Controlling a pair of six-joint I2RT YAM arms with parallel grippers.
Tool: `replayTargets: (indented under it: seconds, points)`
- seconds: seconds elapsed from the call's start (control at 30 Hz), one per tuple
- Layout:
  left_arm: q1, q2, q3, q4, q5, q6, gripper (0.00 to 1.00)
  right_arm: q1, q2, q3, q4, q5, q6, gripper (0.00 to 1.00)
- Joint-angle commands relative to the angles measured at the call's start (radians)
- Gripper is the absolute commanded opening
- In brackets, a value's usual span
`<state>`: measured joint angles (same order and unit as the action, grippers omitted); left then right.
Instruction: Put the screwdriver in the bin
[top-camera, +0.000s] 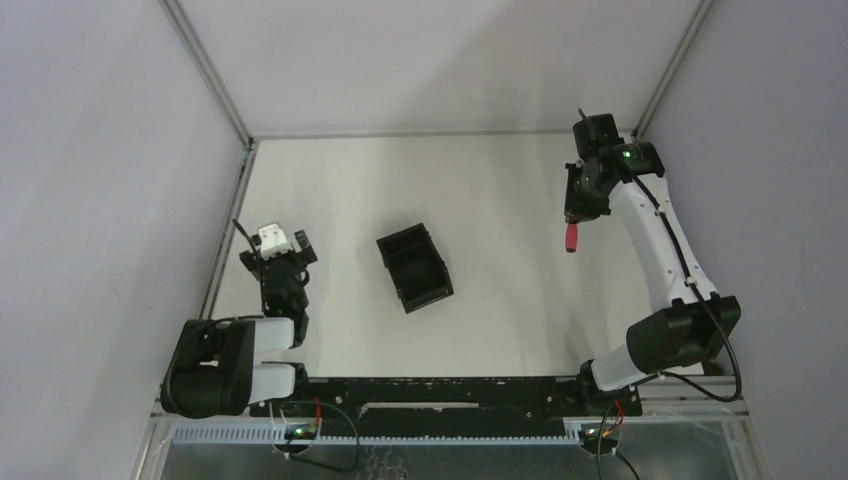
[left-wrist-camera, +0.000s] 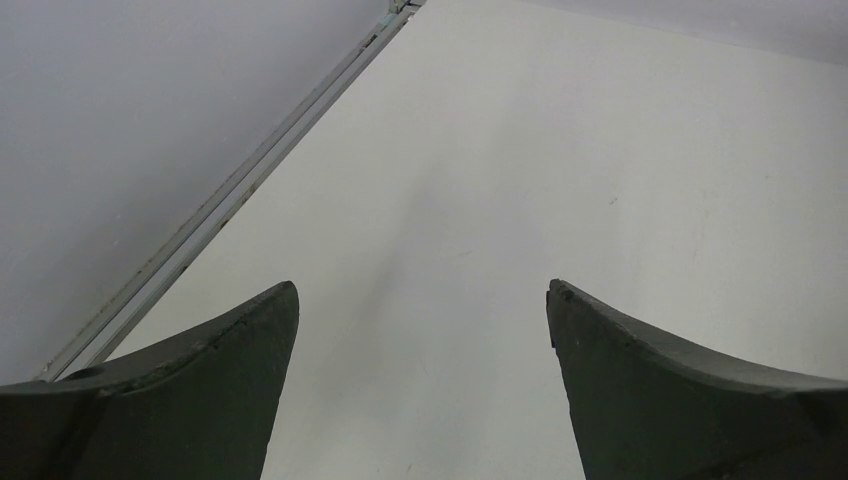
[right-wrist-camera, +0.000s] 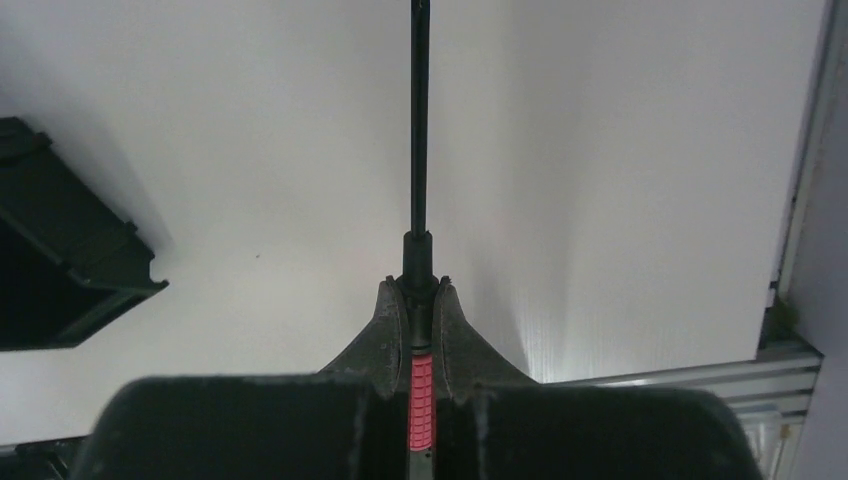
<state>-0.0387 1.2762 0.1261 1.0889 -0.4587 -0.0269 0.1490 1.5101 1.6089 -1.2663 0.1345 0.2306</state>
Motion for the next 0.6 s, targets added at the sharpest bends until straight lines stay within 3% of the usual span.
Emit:
replayTargets:
  seconds: [0.0,0.23,0.37,0.57]
  points:
    - [0.005,-0.009,0.050,0.017,0.014,-0.002,0.98,0.072,-0.005,0.065,-0.117,0.030,0.052,0.00]
    - [0.006,-0.008,0.050,0.017,0.014,-0.002,0.98,0.361,0.079,0.129,0.120,-0.079,0.122,0.00]
    - [0.005,-0.009,0.050,0.017,0.014,-0.002,0.98,0.546,0.217,0.279,0.177,-0.113,0.107,0.00]
    - [0.005,-0.008,0.049,0.017,0.013,-0.001,0.98,0.659,0.359,0.369,0.232,-0.094,0.048,0.00]
